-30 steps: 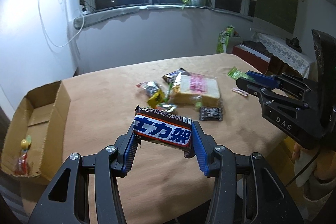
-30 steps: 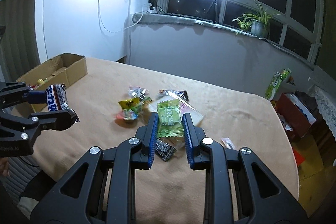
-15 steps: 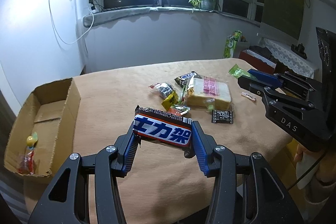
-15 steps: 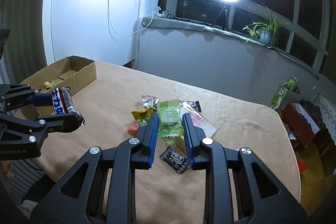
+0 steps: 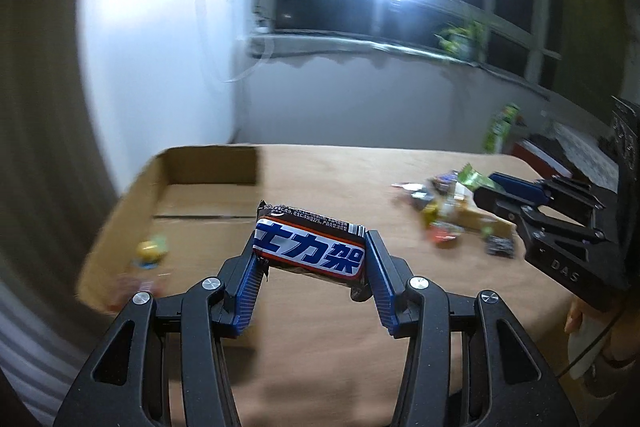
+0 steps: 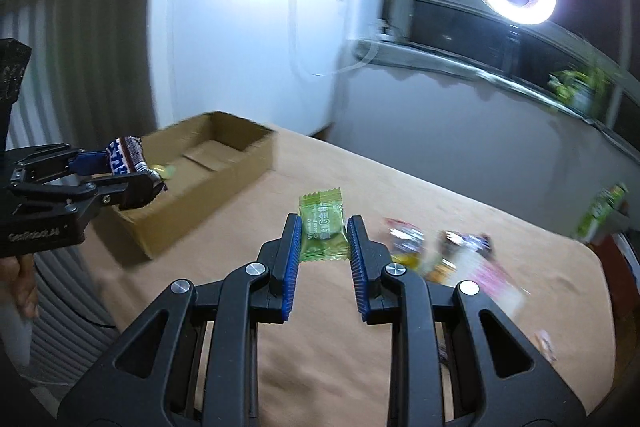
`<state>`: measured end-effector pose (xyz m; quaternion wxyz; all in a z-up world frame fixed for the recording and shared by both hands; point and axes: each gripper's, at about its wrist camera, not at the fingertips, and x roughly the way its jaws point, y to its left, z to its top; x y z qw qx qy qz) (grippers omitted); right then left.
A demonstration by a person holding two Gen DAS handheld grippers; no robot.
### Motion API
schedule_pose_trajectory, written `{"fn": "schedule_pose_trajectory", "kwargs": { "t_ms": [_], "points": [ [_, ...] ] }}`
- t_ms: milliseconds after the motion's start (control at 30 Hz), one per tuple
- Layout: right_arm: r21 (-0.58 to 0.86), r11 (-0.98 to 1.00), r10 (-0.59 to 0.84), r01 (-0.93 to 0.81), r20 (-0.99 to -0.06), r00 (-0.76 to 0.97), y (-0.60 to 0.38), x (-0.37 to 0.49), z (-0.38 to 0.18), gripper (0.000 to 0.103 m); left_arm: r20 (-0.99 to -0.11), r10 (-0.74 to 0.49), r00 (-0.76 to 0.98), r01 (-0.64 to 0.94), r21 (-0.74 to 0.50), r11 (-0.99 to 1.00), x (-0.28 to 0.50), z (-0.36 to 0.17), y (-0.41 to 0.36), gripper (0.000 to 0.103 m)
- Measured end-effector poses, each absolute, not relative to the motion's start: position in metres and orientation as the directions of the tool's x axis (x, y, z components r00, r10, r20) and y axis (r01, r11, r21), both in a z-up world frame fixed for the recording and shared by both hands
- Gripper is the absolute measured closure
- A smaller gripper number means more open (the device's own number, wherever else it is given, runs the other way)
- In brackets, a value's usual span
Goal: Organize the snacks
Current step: 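Carry both snacks to the box and open both tools to release them, then move both tools back toward the remaining snack pile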
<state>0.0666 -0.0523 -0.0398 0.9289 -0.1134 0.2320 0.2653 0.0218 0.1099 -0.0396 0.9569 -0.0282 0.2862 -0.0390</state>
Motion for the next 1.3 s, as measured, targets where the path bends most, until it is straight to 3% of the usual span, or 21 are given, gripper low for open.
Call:
{"fn": "schedule_pose_trajectory", "kwargs": {
  "t_ms": [267,500,567,600,633,667,933,1133,1300],
  "points": [
    [-0.074,0.721,0.575,-0.689,-0.492,0.654,0.046,0.087,-0.036,0.079,-0.550,0.007,0.835,-0.078,-0.107,0.991,0.018,-0.050,0.183,0.055],
    [-0.048,0.661,0.650,-0.749,-0.463,0.603,0.106,0.118,-0.033,0.078,-0.577,-0.003,0.817,-0.096,-0.141,0.985,0.037,-0.067,0.207,0.055],
    [-0.035,0.656,0.650,-0.754,-0.480,0.589,0.115,0.129,-0.039,0.067,-0.587,-0.006,0.810,-0.091,-0.137,0.986,0.043,-0.073,0.208,0.050],
    [-0.035,0.668,0.644,-0.743,-0.472,0.601,0.114,0.131,-0.042,0.053,-0.597,0.006,0.802,-0.102,-0.127,0.987,0.046,-0.076,0.208,0.039],
    [-0.032,0.679,0.640,-0.733,-0.464,0.613,0.111,0.131,-0.044,0.040,-0.599,0.022,0.800,-0.115,-0.117,0.986,0.047,-0.077,0.211,0.034],
    [-0.029,0.685,0.636,-0.728,-0.463,0.617,0.108,0.131,-0.046,0.037,-0.597,0.030,0.802,-0.121,-0.114,0.986,0.046,-0.077,0.212,0.027],
    [-0.032,0.769,0.533,-0.638,-0.518,0.669,0.064,0.120,-0.069,0.037,-0.582,0.031,0.812,-0.134,-0.135,0.982,0.033,-0.076,0.223,0.025],
    [-0.049,0.750,0.453,-0.660,-0.689,0.566,0.060,0.104,-0.115,0.037,-0.549,0.053,0.834,-0.147,-0.129,0.981,0.012,-0.063,0.222,0.025],
    [-0.061,0.686,0.500,-0.725,-0.684,0.531,0.080,0.071,-0.120,0.038,-0.521,0.074,0.851,-0.171,-0.141,0.975,-0.007,-0.051,0.223,0.025]
  ]
}}
